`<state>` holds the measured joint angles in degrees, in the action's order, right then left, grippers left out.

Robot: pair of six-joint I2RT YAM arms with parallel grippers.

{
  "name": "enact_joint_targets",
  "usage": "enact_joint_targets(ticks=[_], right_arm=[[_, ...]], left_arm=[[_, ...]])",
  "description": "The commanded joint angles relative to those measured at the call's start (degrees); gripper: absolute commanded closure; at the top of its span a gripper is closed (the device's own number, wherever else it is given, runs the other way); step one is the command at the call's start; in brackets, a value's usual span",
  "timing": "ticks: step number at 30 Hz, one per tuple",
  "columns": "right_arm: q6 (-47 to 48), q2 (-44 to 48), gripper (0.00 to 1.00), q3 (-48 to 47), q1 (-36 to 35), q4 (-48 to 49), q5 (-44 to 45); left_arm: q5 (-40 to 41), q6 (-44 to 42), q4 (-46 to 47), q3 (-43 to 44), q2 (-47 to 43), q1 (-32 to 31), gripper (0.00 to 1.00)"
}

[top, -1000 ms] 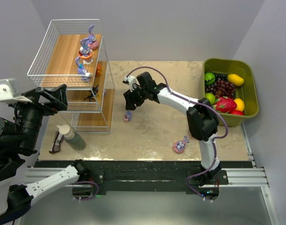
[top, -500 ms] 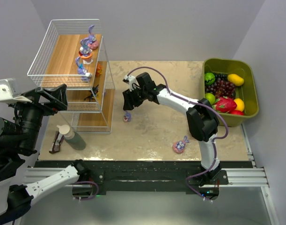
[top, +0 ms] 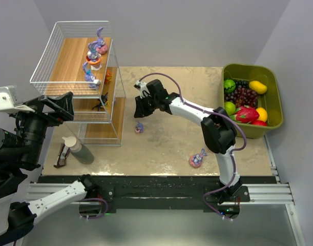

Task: Place and organize the plastic toys onto the shelf

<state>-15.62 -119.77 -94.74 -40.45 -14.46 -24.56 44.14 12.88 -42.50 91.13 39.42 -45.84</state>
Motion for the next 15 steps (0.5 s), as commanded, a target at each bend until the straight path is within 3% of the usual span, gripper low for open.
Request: enact_joint_targets(ticks=[1, 15], right_arm=[[-1.61, -2.13, 0.82, -4.05, -0.6, -1.18, 0.65], [4.27, -4.16, 0.95, -6.51, -2.53, -5.14, -6.28]], left_arm=[[-0.02, 0.74, 0.49, 0.54, -0.13, -0.21, 0.01], [0.07, 0.47, 0.58, 0.45, 0.04, -0.21, 0.01]])
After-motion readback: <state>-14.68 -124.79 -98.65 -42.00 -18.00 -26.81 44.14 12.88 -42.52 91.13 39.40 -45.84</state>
